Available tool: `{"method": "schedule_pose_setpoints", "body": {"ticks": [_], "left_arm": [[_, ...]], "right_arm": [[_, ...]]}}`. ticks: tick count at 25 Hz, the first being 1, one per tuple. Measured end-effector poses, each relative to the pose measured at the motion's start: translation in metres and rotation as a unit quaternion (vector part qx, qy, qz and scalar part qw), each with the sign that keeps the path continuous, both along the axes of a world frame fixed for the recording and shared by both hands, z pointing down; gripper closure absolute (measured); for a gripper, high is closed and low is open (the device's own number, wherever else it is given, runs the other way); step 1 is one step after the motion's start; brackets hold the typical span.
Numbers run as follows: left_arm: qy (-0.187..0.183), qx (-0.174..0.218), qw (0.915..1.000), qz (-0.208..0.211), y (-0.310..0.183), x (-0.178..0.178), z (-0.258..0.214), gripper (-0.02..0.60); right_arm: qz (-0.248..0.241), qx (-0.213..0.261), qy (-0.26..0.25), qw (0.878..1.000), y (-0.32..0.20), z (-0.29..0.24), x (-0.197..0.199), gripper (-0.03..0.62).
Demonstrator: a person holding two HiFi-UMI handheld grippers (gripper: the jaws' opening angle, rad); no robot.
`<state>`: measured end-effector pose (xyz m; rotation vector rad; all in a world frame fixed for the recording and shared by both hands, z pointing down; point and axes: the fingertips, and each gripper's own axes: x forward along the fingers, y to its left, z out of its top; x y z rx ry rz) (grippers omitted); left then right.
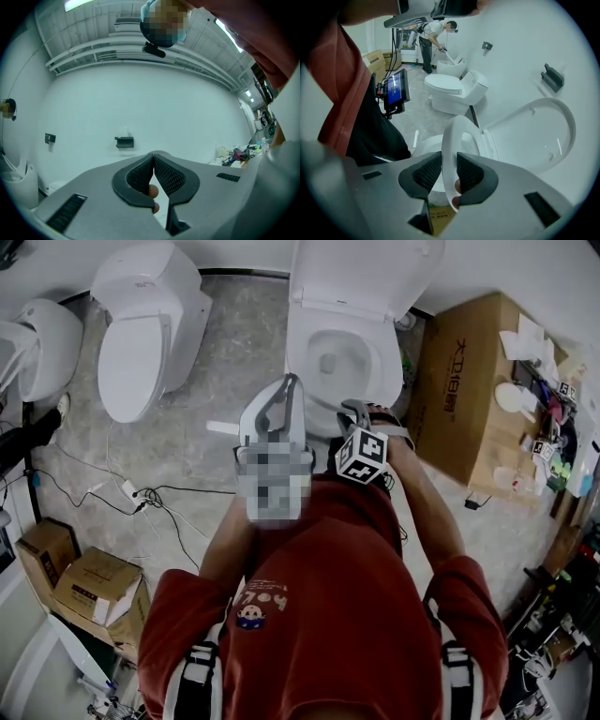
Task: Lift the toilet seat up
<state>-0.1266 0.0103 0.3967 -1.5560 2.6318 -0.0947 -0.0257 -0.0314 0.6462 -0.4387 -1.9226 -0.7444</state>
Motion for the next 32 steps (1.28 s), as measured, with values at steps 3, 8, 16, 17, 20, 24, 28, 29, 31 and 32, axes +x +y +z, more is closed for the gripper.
{"method": "schedule_pose_setpoints", "body": {"ticks": [3, 8, 16, 17, 20, 24, 28, 29, 31, 32], "left_arm": [[0.003, 0.002, 1.0000, 0.001, -0.002, 0.000, 0.000, 0.563], [0.000, 0.006, 1.0000, 0.007, -0.009, 0.001, -0.003, 0.563], [-0.008, 0.007, 0.9999, 0.013, -0.015, 0.003, -0.009, 0.563], [-0.007, 0.012, 0.9998, 0.011, -0.016, 0.003, -0.010, 0.563], [-0.008, 0.015, 0.9998, 0.013, -0.018, 0.004, -0.011, 0.563], [-0.009, 0.008, 0.9998, 0.014, -0.020, 0.004, -0.011, 0.563], [-0.009, 0.014, 0.9998, 0.011, -0.021, 0.004, -0.014, 0.563], [-0.008, 0.015, 0.9998, 0.010, -0.022, 0.003, -0.015, 0.563], [-0.009, 0.014, 0.9998, 0.009, -0.023, 0.003, -0.015, 0.563], [-0.011, 0.013, 0.9998, 0.009, -0.024, 0.003, -0.015, 0.563]], "right_arm": [[0.002, 0.009, -0.013, 1.000, -0.005, -0.008, -0.004, 0.490], [0.006, 0.021, -0.034, 0.999, -0.015, -0.022, -0.012, 0.491], [0.011, 0.039, -0.068, 0.997, -0.030, -0.045, -0.026, 0.491], [0.011, 0.041, -0.071, 0.997, -0.031, -0.048, -0.028, 0.491], [0.010, 0.046, -0.079, 0.996, -0.036, -0.053, -0.032, 0.491], [0.011, 0.052, -0.088, 0.995, -0.042, -0.059, -0.038, 0.491], [0.010, 0.057, -0.097, 0.994, -0.048, -0.067, -0.043, 0.491], [0.010, 0.058, -0.099, 0.993, -0.050, -0.068, -0.044, 0.491], [0.009, 0.061, -0.103, 0.993, -0.054, -0.071, -0.047, 0.491], [0.009, 0.063, -0.105, 0.992, -0.056, -0.072, -0.049, 0.491]]}}
